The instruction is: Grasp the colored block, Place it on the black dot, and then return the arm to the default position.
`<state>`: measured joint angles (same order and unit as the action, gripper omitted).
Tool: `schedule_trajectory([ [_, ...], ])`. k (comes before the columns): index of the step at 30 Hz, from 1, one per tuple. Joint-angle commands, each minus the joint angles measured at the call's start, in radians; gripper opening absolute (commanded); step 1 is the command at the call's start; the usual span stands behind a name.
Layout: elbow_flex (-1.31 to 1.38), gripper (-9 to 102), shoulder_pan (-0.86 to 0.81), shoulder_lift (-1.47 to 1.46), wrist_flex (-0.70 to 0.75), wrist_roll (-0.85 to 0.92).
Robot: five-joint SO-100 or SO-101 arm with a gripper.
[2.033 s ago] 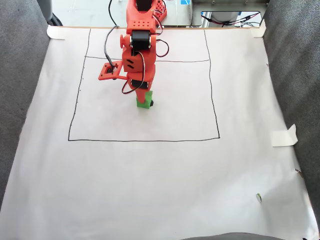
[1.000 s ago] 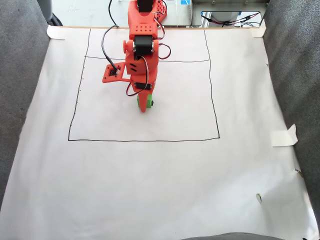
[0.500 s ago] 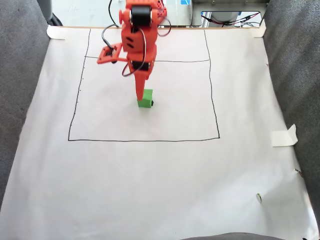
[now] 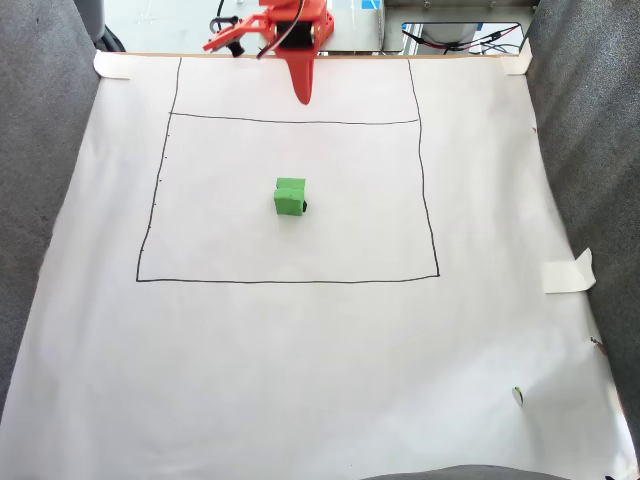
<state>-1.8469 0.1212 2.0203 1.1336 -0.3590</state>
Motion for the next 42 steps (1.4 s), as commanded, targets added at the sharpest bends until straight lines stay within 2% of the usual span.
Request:
schedule_trajectory([
  [1, -0.137, 0, 0.000, 0.143, -0.052, 0.037],
  [11, -0.557, 0, -0.057, 0.581, -0.129, 0.167],
  [18, -0.779, 0, -0.052, 0.854, -0.064, 0.218],
  [27, -0.907, 0, -0.064, 1.062, -0.012, 0.270],
  [42, -1.141, 0, -0.107, 1.247, -0.285, 0.385],
])
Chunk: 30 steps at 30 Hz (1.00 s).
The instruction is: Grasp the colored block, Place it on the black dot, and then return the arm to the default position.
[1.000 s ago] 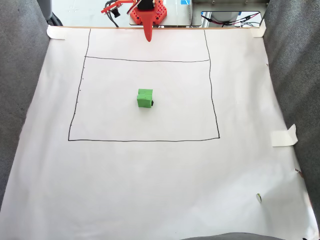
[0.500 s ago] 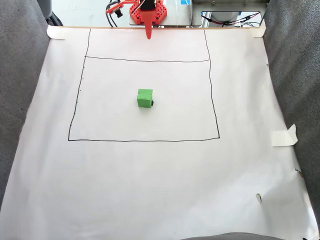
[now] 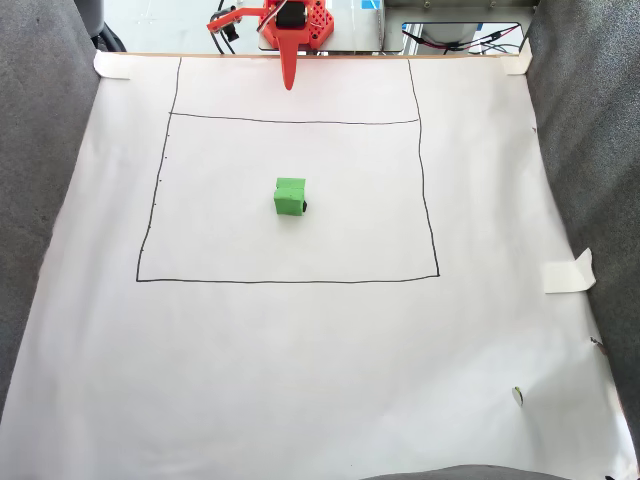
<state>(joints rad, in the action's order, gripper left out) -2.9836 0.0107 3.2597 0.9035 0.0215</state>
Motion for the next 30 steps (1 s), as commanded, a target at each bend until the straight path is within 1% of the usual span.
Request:
schedule_trajectory([
  [1, -0.009, 0, 0.003, 0.008, -0.064, 0.003],
  [8, -0.041, 0, 0.008, 0.009, -0.075, 0.015],
  [18, -0.041, 0, 0.029, 0.009, 0.031, 0.017],
  [24, -0.048, 0, 0.040, 0.009, 0.063, 0.011],
  [30, -0.020, 0, 0.060, 0.009, 0.152, 0.002],
])
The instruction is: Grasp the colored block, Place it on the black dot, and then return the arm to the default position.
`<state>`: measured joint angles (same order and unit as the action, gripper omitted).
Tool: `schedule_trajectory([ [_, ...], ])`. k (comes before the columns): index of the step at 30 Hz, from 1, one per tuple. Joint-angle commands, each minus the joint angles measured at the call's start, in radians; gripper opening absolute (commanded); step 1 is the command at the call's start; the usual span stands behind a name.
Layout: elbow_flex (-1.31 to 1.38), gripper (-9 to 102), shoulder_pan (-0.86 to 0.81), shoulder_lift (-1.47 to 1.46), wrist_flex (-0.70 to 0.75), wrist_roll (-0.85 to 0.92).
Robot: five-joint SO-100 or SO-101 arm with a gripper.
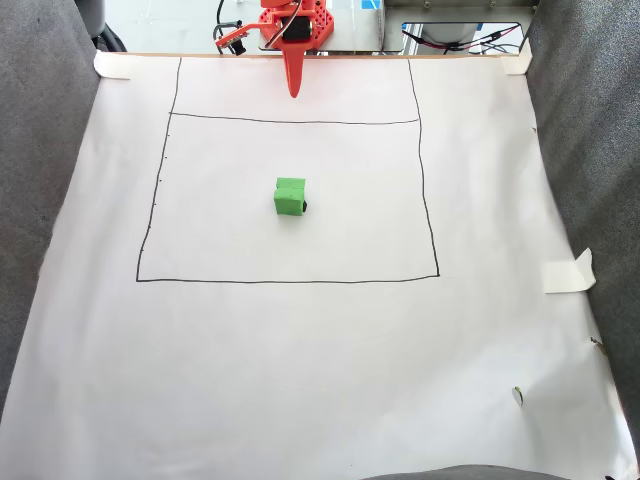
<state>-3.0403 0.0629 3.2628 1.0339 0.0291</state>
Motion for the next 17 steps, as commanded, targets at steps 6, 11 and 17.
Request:
schedule_trajectory([
  [6, 0.038, 0, 0.008, 0.006, 0.025, -0.005],
  [11, 0.038, 0, 0.009, 0.006, 0.029, -0.003],
  [17, 0.040, 0, 0.009, 0.006, 0.031, -0.003],
])
